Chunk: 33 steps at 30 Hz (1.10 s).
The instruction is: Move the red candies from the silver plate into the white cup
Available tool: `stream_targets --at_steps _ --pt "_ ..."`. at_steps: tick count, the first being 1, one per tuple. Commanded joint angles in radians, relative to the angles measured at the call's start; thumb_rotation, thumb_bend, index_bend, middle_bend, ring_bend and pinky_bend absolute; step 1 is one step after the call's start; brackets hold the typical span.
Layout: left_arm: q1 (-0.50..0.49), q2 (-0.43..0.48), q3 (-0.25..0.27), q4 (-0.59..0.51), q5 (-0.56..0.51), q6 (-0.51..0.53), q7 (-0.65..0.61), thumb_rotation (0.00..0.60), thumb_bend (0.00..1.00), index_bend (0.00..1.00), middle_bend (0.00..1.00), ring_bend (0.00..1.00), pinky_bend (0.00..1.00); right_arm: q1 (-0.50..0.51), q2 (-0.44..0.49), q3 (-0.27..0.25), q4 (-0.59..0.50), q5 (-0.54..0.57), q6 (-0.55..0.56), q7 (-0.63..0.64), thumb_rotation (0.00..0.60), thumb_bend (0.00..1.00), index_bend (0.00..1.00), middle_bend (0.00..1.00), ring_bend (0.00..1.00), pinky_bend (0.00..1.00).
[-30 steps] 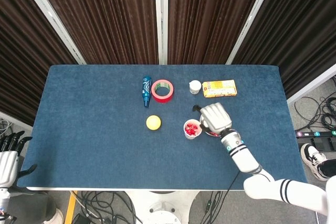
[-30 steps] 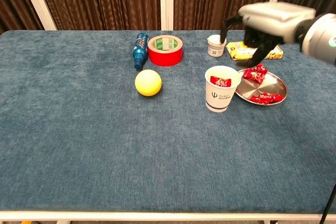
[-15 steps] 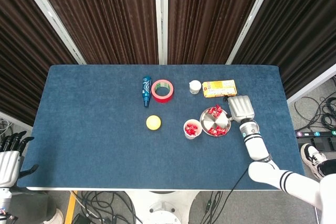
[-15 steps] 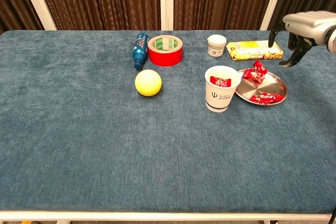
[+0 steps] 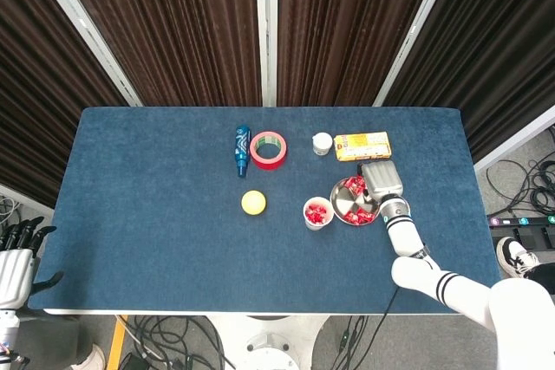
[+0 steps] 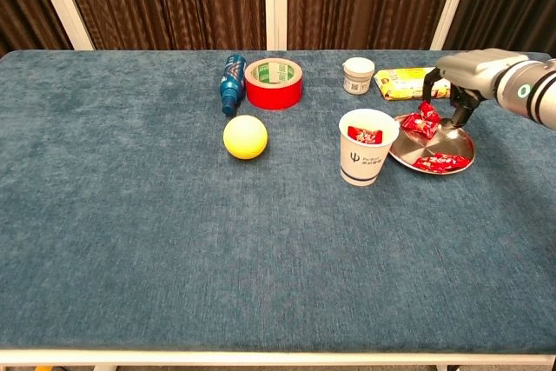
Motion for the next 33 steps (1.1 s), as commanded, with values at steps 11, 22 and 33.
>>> stream_targets --at_steps 11,22,33 --pt "-0.001 -0.009 0.001 0.013 0.002 -0.003 -0.01 0.6 0.0 0.29 0.22 0.12 0.13 -0.011 0.022 -0.031 -0.08 -0.031 0.036 -0.025 0.6 0.3 0.38 1.0 1.0 1.0" --pt "0.002 -0.014 0.004 0.025 0.0 -0.005 -0.022 0.6 0.0 0.29 0.22 0.12 0.13 -0.01 0.011 -0.03 -0.047 0.015 0.046 -0.064 0.6 0.3 0.39 1.0 1.0 1.0" --pt "0.003 -0.015 0.004 0.027 -0.004 -0.006 -0.021 0.6 0.0 0.29 0.22 0.12 0.13 0.013 -0.037 -0.032 -0.007 0.022 0.018 -0.08 0.6 0.3 0.39 1.0 1.0 1.0"
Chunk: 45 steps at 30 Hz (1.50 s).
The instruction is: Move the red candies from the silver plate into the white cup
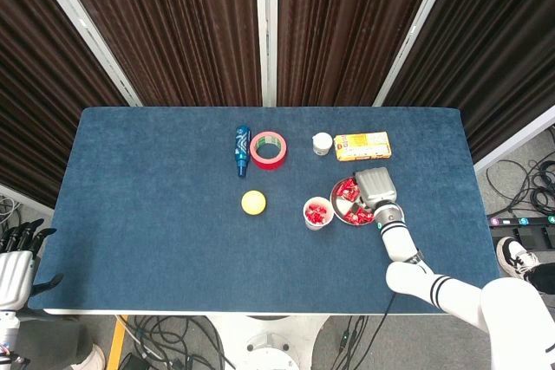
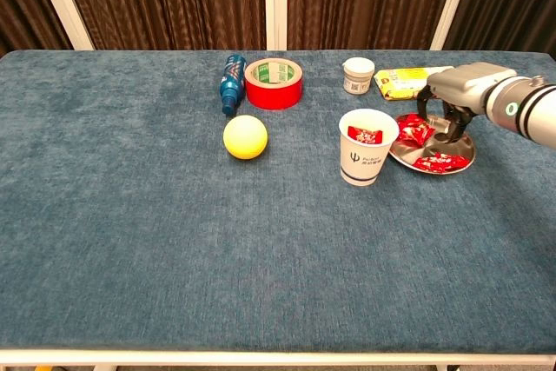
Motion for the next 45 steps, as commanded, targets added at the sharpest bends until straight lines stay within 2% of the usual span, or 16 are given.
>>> stream_targets --at_steps 1,13,18,22,25,30,39,41,45 --pt "0.0 0.0 0.0 0.0 0.0 0.0 0.0 0.6 0.0 0.29 0.22 0.12 0.13 0.006 -0.009 -0.001 0.006 -0.008 -0.003 -0.001 0.6 0.3 0.39 1.0 1.0 1.0" --pt "-0.001 -0.003 0.001 0.007 -0.001 -0.005 -0.007 0.6 0.0 0.29 0.22 0.12 0.13 0.018 -0.041 0.013 0.03 -0.039 -0.002 0.023 0.6 0.3 0.41 1.0 1.0 1.0" --pt "0.001 -0.003 0.002 0.01 -0.003 -0.006 -0.01 0.6 0.0 0.29 0.22 0.12 0.13 0.022 -0.049 0.013 0.033 -0.052 -0.002 0.024 0.6 0.19 0.43 1.0 1.0 1.0" --pt "0.0 -0.003 0.001 0.011 -0.003 -0.007 -0.011 0.6 0.0 0.29 0.22 0.12 0.13 0.021 -0.053 0.01 0.032 -0.059 0.002 0.021 0.6 0.17 0.47 1.0 1.0 1.0" --pt "0.0 -0.004 0.001 0.012 -0.002 -0.008 -0.012 0.6 0.0 0.29 0.22 0.12 0.13 0.019 -0.057 0.011 0.038 -0.059 0.005 0.02 0.6 0.19 0.49 1.0 1.0 1.0" --pt "0.002 -0.004 0.002 0.012 -0.002 -0.005 -0.014 0.6 0.0 0.29 0.22 0.12 0.13 0.017 -0.068 0.013 0.055 -0.062 0.005 0.024 0.6 0.29 0.53 1.0 1.0 1.0" --pt "0.005 -0.002 0.003 0.01 -0.001 -0.002 -0.013 0.6 0.0 0.29 0.22 0.12 0.13 0.017 -0.069 0.019 0.054 -0.08 0.005 0.032 0.6 0.4 0.55 1.0 1.0 1.0" --pt "0.006 -0.001 0.003 0.009 -0.002 -0.001 -0.014 0.6 0.0 0.29 0.22 0.12 0.13 0.011 -0.056 0.024 0.032 -0.09 0.016 0.042 0.6 0.42 0.56 1.0 1.0 1.0" --pt "0.005 0.002 0.001 0.008 -0.001 0.001 -0.014 0.6 0.0 0.29 0.22 0.12 0.13 -0.02 0.035 0.037 -0.109 -0.161 0.093 0.091 0.6 0.42 0.56 1.0 1.0 1.0"
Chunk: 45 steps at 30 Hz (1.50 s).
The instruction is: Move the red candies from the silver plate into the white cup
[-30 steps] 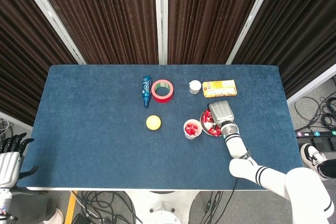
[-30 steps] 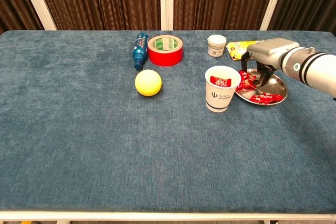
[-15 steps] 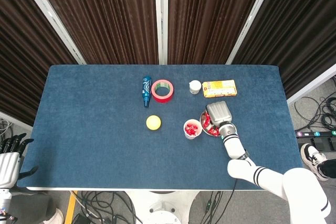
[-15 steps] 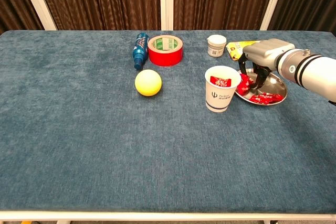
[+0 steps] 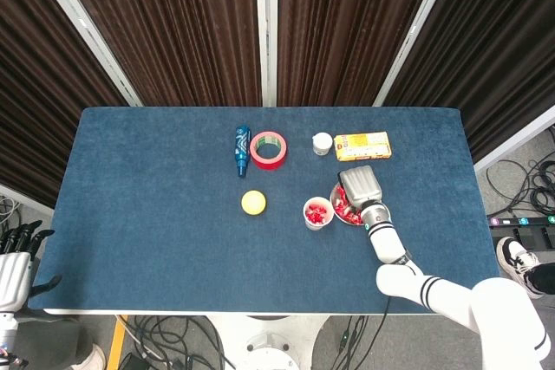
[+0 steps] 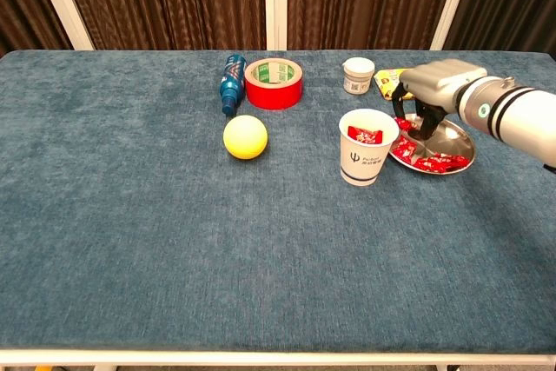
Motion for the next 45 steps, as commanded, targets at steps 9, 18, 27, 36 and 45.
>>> stream_targets --at_steps 9,18,27,36,45 --pt "0.001 0.007 -0.002 -0.015 0.015 0.016 0.006 0.6 0.0 0.29 0.22 0.12 0.13 -0.104 0.315 0.01 -0.51 -0.251 0.198 0.141 0.6 0.42 0.56 1.0 1.0 1.0" --pt "0.01 0.014 0.002 -0.023 0.017 0.03 0.008 0.6 0.0 0.29 0.22 0.12 0.13 -0.078 0.283 -0.041 -0.545 -0.289 0.137 0.105 0.6 0.4 0.54 1.0 1.0 1.0" --pt "0.011 0.005 0.002 -0.007 0.014 0.024 -0.004 0.6 0.0 0.29 0.22 0.12 0.13 -0.055 0.226 -0.053 -0.5 -0.268 0.127 0.048 0.6 0.28 0.41 1.0 1.0 1.0" --pt "0.008 0.003 0.0 -0.007 0.02 0.026 -0.005 0.6 0.0 0.29 0.22 0.12 0.13 -0.087 0.274 -0.025 -0.53 -0.281 0.196 0.092 0.6 0.15 0.35 1.0 1.0 1.0" --pt "0.008 0.001 0.0 -0.014 0.024 0.028 0.0 0.6 0.0 0.29 0.22 0.12 0.13 -0.094 0.233 -0.071 -0.339 -0.206 0.113 0.073 0.6 0.07 0.43 1.0 1.0 1.0"
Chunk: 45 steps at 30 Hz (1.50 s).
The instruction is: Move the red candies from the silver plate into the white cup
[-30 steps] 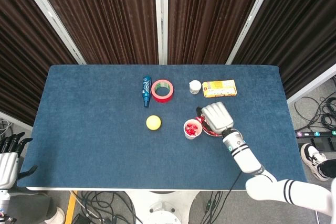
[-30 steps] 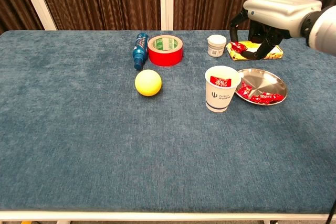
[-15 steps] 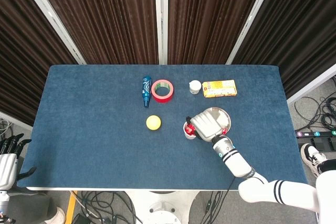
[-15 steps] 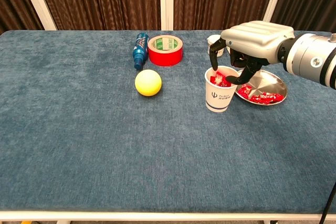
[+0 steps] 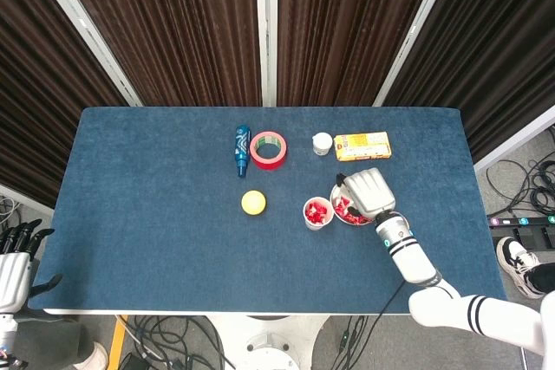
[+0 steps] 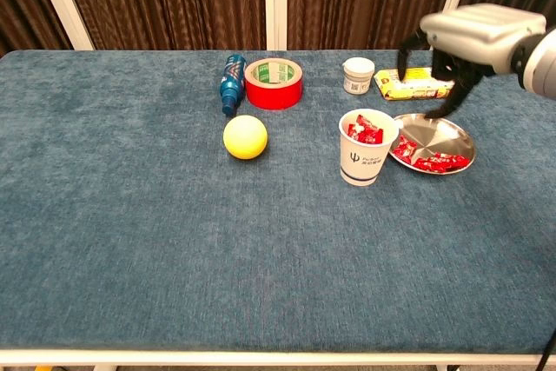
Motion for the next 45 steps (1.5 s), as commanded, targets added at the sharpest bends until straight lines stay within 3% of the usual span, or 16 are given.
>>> stream_targets --at_steps 1,11,19,27,31,38,45 --pt "0.001 0.0 0.001 -0.003 0.002 0.002 0.003 0.6 0.0 0.29 0.22 0.12 0.13 0.007 -0.062 -0.039 0.116 0.025 -0.061 -0.028 0.6 0.07 0.43 1.0 1.0 1.0" --pt "0.002 0.007 0.001 -0.011 -0.005 -0.002 0.012 0.6 0.0 0.29 0.22 0.12 0.13 0.026 -0.2 -0.052 0.319 -0.023 -0.111 0.004 0.6 0.11 0.45 1.0 1.0 1.0" --pt "0.003 0.005 0.002 -0.008 -0.009 -0.007 0.009 0.6 0.0 0.29 0.22 0.12 0.13 0.035 -0.254 -0.043 0.401 -0.04 -0.141 0.025 0.6 0.17 0.47 1.0 1.0 1.0" --pt "0.005 0.004 0.003 -0.002 -0.011 -0.008 0.004 0.6 0.0 0.29 0.22 0.12 0.13 0.029 -0.27 -0.026 0.434 -0.037 -0.137 0.022 0.6 0.36 0.58 1.0 1.0 1.0" --pt "0.004 0.004 0.002 -0.001 -0.009 -0.008 0.002 0.6 0.0 0.29 0.22 0.12 0.13 0.017 -0.225 0.0 0.375 -0.046 -0.093 0.038 0.6 0.38 0.6 1.0 1.0 1.0" --pt "0.0 0.009 -0.001 -0.006 -0.003 -0.004 0.005 0.6 0.0 0.29 0.22 0.12 0.13 -0.011 -0.065 0.055 0.096 -0.114 0.021 0.087 0.6 0.38 0.6 1.0 1.0 1.0" --pt "-0.002 0.011 -0.003 -0.013 0.001 0.0 0.01 0.6 0.0 0.29 0.22 0.12 0.13 -0.005 -0.007 0.039 -0.071 -0.148 0.004 0.079 0.6 0.36 0.58 1.0 1.0 1.0"
